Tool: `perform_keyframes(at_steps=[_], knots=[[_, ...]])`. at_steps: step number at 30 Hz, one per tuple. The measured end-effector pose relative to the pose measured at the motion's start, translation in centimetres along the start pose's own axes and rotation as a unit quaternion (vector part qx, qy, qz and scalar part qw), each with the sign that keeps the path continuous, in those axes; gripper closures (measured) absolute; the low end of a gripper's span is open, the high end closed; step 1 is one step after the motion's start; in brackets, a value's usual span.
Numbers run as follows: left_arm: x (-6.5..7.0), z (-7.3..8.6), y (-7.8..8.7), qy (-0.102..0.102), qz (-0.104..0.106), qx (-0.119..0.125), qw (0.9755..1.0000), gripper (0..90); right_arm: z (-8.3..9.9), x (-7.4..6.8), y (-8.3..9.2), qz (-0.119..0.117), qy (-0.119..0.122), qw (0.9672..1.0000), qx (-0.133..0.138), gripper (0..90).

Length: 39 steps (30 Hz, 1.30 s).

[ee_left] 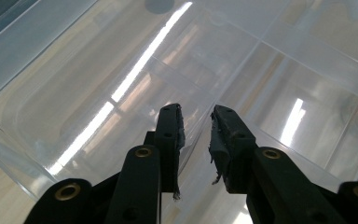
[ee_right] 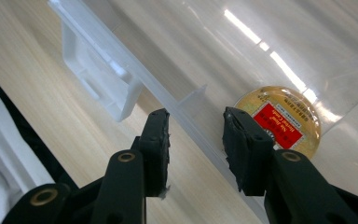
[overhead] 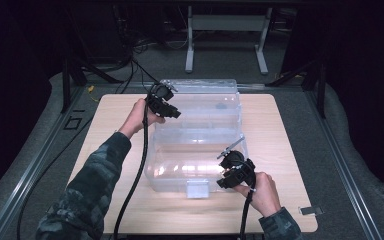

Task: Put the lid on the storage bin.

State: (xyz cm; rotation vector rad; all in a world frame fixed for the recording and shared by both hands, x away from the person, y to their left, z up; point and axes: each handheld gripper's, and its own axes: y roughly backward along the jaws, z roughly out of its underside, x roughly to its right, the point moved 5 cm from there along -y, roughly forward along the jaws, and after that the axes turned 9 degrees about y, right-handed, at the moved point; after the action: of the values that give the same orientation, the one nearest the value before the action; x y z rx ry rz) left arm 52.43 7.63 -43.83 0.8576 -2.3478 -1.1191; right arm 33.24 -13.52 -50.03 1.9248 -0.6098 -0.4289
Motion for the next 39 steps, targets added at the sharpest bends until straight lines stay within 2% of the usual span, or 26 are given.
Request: perform_keyframes(at_steps=[3,8,11,12,14,17,23,26,29,30,31,35,36,37,38,39], knots=[[0.1,-0.2,0.0,-0.006,-0.001,-0.007,1.0,74.5,0.0,0.1,0.0,0.005,-0.004,1.0,-0.002,61.1],[-0.1,-0.4,0.0,-0.001,0.004,-0.013,0.9999,76.2,-0.1,0.3,-0.1,0.01,-0.012,0.9998,0.008,59.9],[-0.2,-0.6,0.0,-0.01,-0.005,-0.014,0.9998,77.0,-0.3,0.7,-0.1,0.018,-0.017,0.9997,0.007,58.5],[-0.3,-0.7,-0.1,-0.006,-0.008,-0.011,0.9999,77.1,-0.4,0.9,-0.2,0.02,-0.016,0.9996,0.011,58.0],[-0.4,-0.8,-0.2,-0.005,-0.005,-0.013,0.9999,77.4,-0.6,1.2,-0.3,0.021,-0.021,0.9995,0.01,57.5],[-0.5,-1.1,-0.1,-0.013,-0.004,-0.023,0.9996,78.2,-0.8,1.4,-0.3,0.021,-0.022,0.9995,0.009,57.3],[-0.6,-1.3,0.0,-0.017,-0.007,-0.025,0.9995,79.1,-1.0,1.9,-0.5,0.019,-0.028,0.9993,0.017,56.1],[-0.4,-1.5,0.1,-0.02,-0.01,-0.024,0.9995,79.5,-1.1,2.1,-0.6,0.029,-0.028,0.9991,0.016,55.6],[-0.2,-1.7,0.3,-0.024,-0.011,-0.028,0.9993,80.0,-1.3,2.1,-0.6,0.027,-0.03,0.999,0.019,55.6],[-0.2,-1.8,0.3,-0.025,-0.011,-0.028,0.9992,80.1,-1.4,2.1,-0.8,0.007,-0.033,0.9988,0.036,55.5],[-0.2,-1.8,0.3,-0.024,-0.01,-0.027,0.9993,80.1,-1.3,2.2,-0.7,0.029,-0.031,0.9988,0.023,55.5],[-0.1,-1.8,0.4,-0.028,-0.012,-0.026,0.9992,80.5,-1.4,2.3,-0.7,0.029,-0.035,0.9987,0.023,55.1],[-0.1,-1.8,0.4,-0.027,-0.009,-0.025,0.9993,80.5,-1.4,2.3,-0.8,0.031,-0.034,0.9987,0.023,54.5],[0.1,-1.9,0.5,-0.029,0.002,-0.021,0.9993,81.0,-1.4,2.4,-1.4,0.034,-0.031,0.9989,0.009,54.4],[0.3,-1.9,0.6,-0.034,-0.001,-0.018,0.9993,81.5,-1.3,2.4,-3.2,0.011,-0.034,0.9993,-0.006,51.4],[0.3,-1.9,0.6,-0.034,-0.011,-0.017,0.9992,81.3,-1.5,2.2,-4.4,-0.015,-0.026,0.9995,-0.007,52.7]])
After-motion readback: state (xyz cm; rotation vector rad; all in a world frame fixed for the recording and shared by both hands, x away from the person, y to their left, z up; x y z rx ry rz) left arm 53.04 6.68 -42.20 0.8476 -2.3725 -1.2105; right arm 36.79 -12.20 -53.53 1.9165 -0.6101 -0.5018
